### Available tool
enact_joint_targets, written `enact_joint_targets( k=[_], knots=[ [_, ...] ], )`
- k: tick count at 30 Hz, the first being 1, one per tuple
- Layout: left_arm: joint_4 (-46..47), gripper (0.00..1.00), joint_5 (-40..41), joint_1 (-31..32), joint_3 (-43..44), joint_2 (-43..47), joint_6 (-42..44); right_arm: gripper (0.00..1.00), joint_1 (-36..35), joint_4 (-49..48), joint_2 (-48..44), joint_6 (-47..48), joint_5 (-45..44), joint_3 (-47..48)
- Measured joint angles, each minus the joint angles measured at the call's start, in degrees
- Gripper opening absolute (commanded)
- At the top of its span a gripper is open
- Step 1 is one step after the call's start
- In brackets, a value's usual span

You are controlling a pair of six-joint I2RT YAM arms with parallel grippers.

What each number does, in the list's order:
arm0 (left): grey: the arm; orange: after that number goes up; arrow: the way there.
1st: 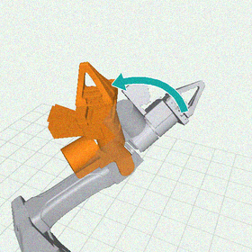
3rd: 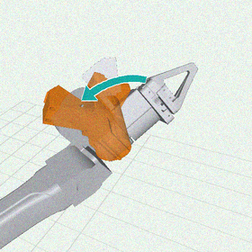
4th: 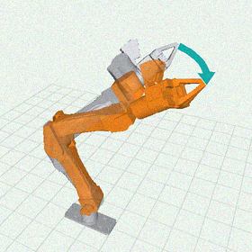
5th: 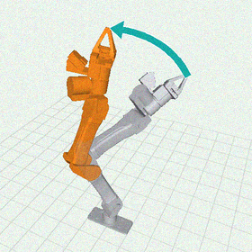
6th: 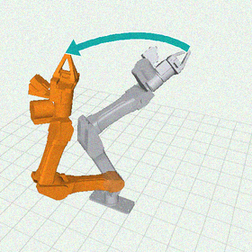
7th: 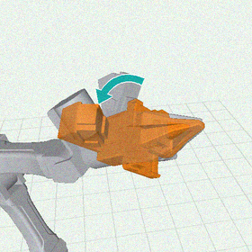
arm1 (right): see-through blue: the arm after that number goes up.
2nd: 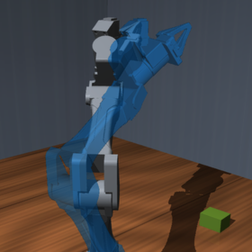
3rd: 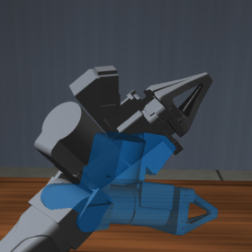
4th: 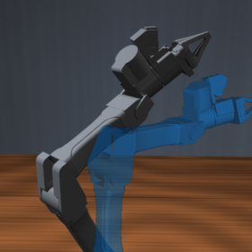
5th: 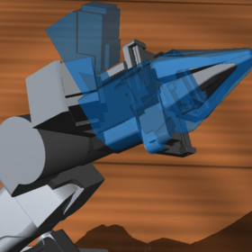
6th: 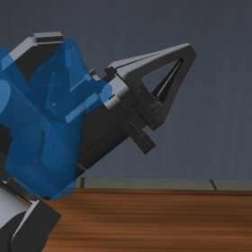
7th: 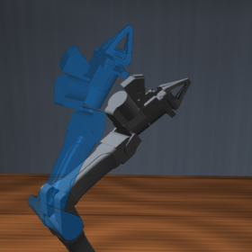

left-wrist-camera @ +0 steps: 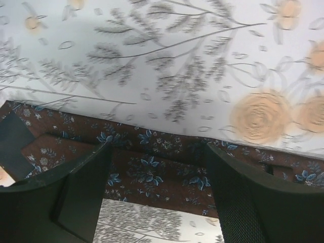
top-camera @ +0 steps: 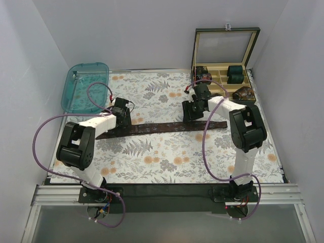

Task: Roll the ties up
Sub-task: Flatten the tie

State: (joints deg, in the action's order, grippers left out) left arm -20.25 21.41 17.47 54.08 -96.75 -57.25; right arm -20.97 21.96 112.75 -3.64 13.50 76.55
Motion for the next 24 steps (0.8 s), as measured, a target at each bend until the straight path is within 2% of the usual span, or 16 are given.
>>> enact_joint_targets(
  k=[8, 14, 16, 17, 18, 19, 24],
  knots=[
    [-2.8, 0.69, 2.4, -7.3, -1.5, 2.1, -0.5, 0.5, -6.3, 0.1, -6.3, -1.8, 0.2, -8.1],
    [-5.7, 0.87, 1.3, -9.9, -0.6, 3.9, 2.1, 0.53, -7.4, 4.7, -8.9, -2.1, -1.6, -6.8],
    [-6.1, 0.89, -1.3, -9.2, 1.6, 4.9, 4.1, 0.65, -7.0, 5.6, -11.4, -1.8, -3.8, -5.6],
    [-5.9, 0.89, -2.5, -8.7, 2.8, 5.6, 5.0, 0.75, -6.8, 5.7, -13.1, -1.5, -5.2, -5.3],
    [-5.3, 0.89, -3.3, -7.8, 3.8, 6.5, 5.8, 0.94, -6.5, 5.8, -15.7, -1.4, -7.2, -5.2],
    [-4.5, 0.9, -4.3, -6.8, 4.5, 7.7, 7.2, 0.98, -6.3, 6.1, -17.7, -1.1, -8.6, -5.2],
    [0.9, 0.89, -12.2, 1.8, 5.9, 13.8, 15.3, 0.99, -1.6, 5.1, -30.5, -1.2, -12.0, -8.2]
  ],
)
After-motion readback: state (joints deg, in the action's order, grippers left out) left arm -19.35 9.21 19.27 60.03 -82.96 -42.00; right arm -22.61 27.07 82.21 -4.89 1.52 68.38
